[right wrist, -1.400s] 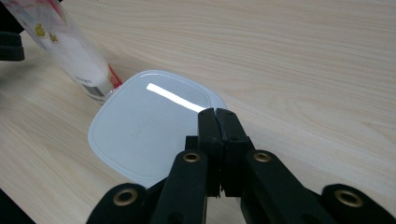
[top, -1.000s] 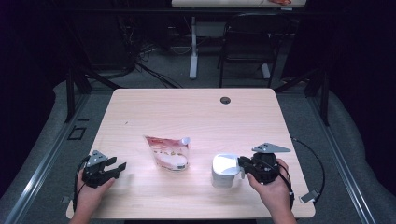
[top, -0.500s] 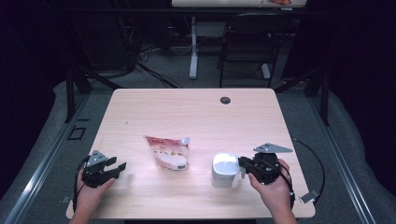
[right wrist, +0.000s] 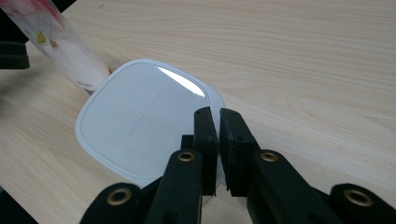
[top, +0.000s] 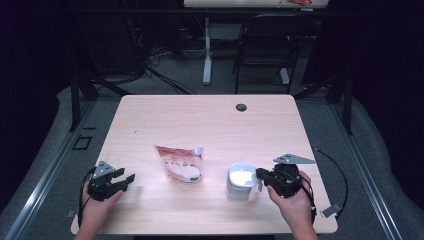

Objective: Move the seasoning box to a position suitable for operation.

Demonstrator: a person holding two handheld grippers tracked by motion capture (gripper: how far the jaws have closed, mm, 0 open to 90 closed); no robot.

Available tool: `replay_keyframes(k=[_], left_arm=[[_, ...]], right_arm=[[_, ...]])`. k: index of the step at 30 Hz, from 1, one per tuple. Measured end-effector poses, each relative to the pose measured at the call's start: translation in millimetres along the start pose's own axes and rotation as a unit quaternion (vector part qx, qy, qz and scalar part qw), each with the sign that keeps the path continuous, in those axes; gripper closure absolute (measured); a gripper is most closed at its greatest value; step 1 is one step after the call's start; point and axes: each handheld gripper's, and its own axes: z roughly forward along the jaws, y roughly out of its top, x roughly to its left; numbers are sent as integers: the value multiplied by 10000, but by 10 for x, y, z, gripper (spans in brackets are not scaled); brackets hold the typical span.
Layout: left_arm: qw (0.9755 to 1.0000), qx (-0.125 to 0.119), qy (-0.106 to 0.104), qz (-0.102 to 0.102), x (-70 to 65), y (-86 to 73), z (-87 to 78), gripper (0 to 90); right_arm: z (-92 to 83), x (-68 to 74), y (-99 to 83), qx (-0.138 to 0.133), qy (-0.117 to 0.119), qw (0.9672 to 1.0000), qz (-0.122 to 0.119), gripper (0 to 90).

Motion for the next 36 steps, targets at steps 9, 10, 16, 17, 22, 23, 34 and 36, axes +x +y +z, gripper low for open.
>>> replay_keyframes(k=[9, 10, 16, 17, 22, 23, 34, 36], left_arm=[[10000, 4, 1, 14, 2, 1, 2, 489], [10000, 6, 4, 19, 2, 1, 3, 489], [10000, 11, 6, 13, 1, 0, 5, 489], [10000, 7, 5, 12, 2, 0, 4, 489], [10000, 6, 8, -6, 2, -2, 5, 488], [10000, 5, 11, -3, 1, -2, 5, 488], [10000, 6, 8, 13, 2, 0, 7, 489], [10000, 6, 10, 14, 2, 0, 7, 488]], right_arm=[[2, -60, -22, -82, 198, 9994, 271, 870], [4, -64, -24, -97, 213, 9993, 294, 871], [5, -81, -29, -110, 258, 9990, 349, 872], [5, -82, -29, -112, 257, 9990, 354, 872], [1, -90, -31, -89, 274, 9989, 357, 872], [2, -94, -33, -105, 300, 9988, 381, 872], [-1, -116, -46, -89, 311, 9984, 461, 875], [0, -122, -47, -93, 328, 9983, 472, 876]])
